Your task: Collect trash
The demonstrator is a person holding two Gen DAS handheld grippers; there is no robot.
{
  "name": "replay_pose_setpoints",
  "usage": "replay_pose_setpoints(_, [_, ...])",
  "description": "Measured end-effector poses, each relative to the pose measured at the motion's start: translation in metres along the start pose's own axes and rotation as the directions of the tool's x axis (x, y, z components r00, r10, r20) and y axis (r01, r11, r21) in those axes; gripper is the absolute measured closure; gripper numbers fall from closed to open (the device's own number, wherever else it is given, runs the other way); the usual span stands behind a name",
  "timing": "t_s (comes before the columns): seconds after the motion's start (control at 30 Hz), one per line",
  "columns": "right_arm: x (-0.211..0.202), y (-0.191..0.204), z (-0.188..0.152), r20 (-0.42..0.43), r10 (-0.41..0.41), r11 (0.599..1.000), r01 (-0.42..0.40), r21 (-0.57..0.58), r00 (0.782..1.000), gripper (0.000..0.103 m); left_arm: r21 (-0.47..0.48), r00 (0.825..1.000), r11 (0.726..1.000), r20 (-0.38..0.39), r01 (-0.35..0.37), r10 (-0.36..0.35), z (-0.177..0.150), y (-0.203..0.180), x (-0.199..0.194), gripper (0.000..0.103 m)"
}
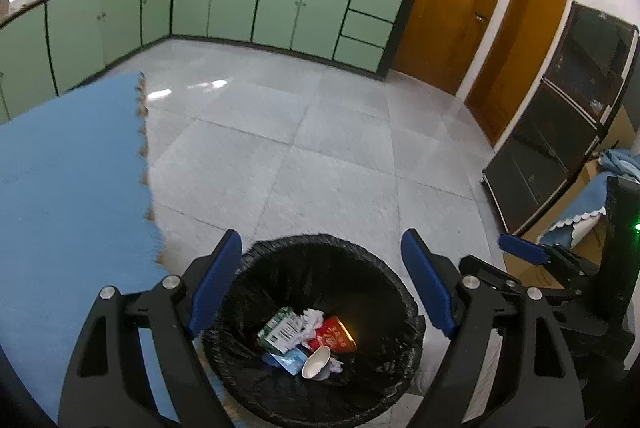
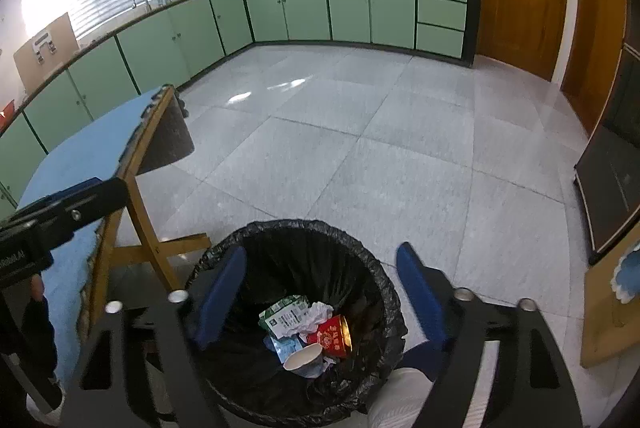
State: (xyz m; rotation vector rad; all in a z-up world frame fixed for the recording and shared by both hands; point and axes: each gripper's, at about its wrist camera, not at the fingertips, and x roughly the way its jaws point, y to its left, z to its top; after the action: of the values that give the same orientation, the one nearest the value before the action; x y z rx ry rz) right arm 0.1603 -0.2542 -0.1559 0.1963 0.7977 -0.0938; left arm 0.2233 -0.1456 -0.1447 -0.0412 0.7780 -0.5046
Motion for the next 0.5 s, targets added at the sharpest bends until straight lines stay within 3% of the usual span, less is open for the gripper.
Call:
replay_pose_setpoints(0.17, [-0.023, 0.008, 0.006, 0.03, 0.031, 0.999, -0.031, -0.006, 0.999, 0.006, -0.008, 0.999, 0.999, 0.041, -0.031, 0.031, 0.004, 0.011, -0.029, 0.019])
replay_pose_setpoints(0.5, [-0.072, 0.029, 0.017, 0.063, 0.137, 0.991, -0.137, -0.001, 0.989, 0.006, -0.004, 0.995, 0.998, 0.086, -0.059, 0.059, 0.001, 0.017, -0.088, 0.012])
